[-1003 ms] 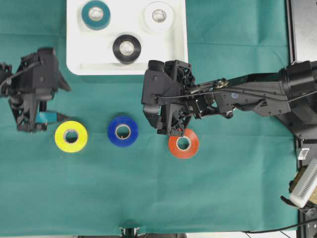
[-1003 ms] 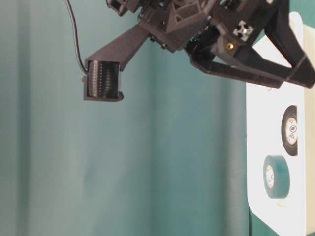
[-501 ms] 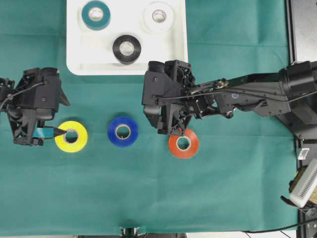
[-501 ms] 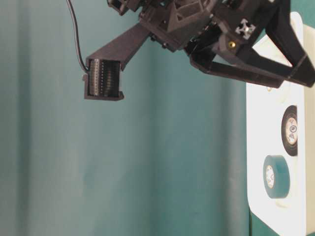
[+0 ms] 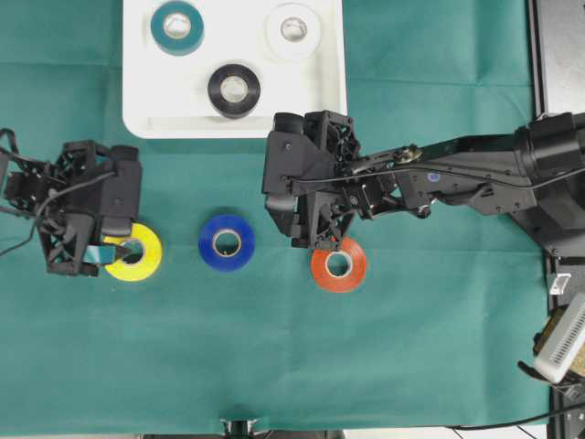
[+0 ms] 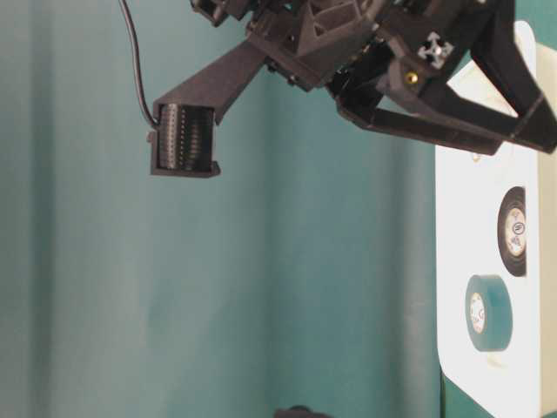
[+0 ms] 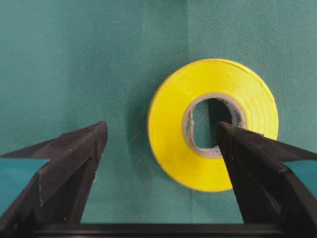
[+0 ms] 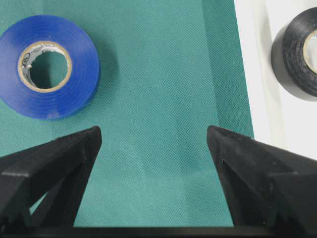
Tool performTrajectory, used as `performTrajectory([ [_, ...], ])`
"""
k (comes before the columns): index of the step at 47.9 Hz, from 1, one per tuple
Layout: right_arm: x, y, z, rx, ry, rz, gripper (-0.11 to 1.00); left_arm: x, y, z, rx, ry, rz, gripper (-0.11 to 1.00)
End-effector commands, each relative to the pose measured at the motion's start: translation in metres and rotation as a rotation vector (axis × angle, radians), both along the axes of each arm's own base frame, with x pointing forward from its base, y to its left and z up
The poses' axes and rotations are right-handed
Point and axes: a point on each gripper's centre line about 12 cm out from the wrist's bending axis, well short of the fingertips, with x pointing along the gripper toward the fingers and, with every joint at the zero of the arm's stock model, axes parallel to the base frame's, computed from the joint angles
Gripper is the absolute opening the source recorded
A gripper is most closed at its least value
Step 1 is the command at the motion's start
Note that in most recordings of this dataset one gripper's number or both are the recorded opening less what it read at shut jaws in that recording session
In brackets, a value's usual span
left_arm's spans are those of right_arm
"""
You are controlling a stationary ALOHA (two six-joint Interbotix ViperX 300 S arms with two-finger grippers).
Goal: Put the tape alternately from left to right into the white case.
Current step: 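Lower the left gripper into the yellow roll's hole and grasp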
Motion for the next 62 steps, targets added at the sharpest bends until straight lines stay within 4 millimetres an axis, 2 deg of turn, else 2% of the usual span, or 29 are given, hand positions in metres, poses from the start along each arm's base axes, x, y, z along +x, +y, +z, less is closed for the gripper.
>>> performTrajectory([
  [1, 0.001, 0.002, 0.015, 0.005, -0.044, 0.007, 0.78, 0.01, -0.005, 0.005, -0.006, -0.025, -0.009, 1.0],
  [17, 0.001, 0.001, 0.014, 0.006, -0.042, 0.006, 0.78, 0.015, -0.006, -0.008, 0.002, 0.0, -0.013, 1.0],
  [34, 0.001, 0.002, 0.012, 0.006, -0.036, 0.005, 0.78, 0.015, -0.006, -0.008, 0.004, -0.002, -0.015, 0.97],
  [39, 0.001, 0.002, 0.011, 0.005, -0.035, 0.006, 0.78, 0.014, -0.006, -0.009, 0.005, 0.002, -0.017, 0.8],
  [48, 0.002, 0.002, 0.012, 0.005, -0.036, 0.006, 0.78, 0.014, -0.006, -0.009, 0.006, 0.002, -0.018, 0.27],
  [62, 0.001, 0.002, 0.011, 0.005, -0.035, 0.006, 0.78, 0.014, -0.007, -0.008, 0.005, -0.001, -0.018, 0.25],
])
